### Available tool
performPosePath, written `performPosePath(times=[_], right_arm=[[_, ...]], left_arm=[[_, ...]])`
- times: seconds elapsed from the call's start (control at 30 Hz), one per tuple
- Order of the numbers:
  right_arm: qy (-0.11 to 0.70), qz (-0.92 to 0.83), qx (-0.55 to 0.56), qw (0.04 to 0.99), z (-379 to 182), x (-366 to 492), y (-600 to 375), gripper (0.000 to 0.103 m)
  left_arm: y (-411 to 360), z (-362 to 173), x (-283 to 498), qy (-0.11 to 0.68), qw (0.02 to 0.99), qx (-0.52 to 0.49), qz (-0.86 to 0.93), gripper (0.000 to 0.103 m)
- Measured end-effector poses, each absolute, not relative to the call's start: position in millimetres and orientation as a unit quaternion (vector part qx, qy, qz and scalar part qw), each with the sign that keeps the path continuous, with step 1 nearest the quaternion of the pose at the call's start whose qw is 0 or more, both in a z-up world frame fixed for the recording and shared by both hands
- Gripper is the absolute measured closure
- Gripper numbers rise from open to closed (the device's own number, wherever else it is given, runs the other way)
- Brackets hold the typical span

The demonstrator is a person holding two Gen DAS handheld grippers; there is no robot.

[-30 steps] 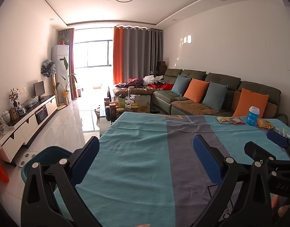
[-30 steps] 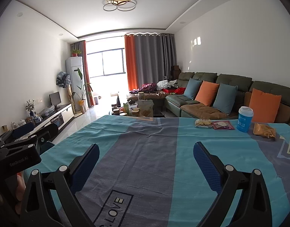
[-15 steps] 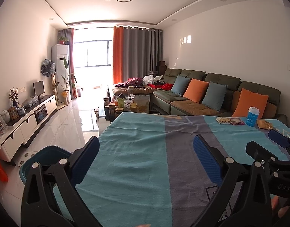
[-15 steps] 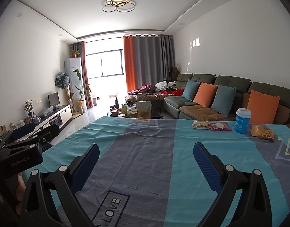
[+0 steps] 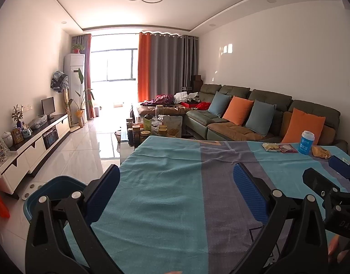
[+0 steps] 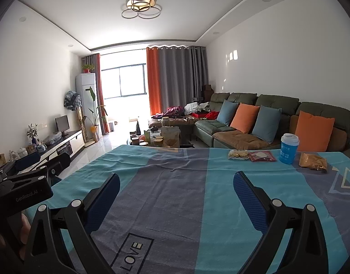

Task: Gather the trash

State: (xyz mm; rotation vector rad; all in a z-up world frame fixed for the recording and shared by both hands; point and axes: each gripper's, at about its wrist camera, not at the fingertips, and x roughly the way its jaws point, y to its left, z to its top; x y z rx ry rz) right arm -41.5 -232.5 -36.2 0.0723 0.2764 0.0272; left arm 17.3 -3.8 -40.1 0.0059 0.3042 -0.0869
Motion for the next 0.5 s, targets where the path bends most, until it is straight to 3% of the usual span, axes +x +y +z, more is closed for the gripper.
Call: performPosePath(times=[0.5], right_arm=[[0.112,-0.004,0.038,0.993,-37.1,-46.1,-234.7,0.007]], left_arm=[[-7.8,-43.7,19.9,0.141,0.989,0.009,-0.042,0.005]])
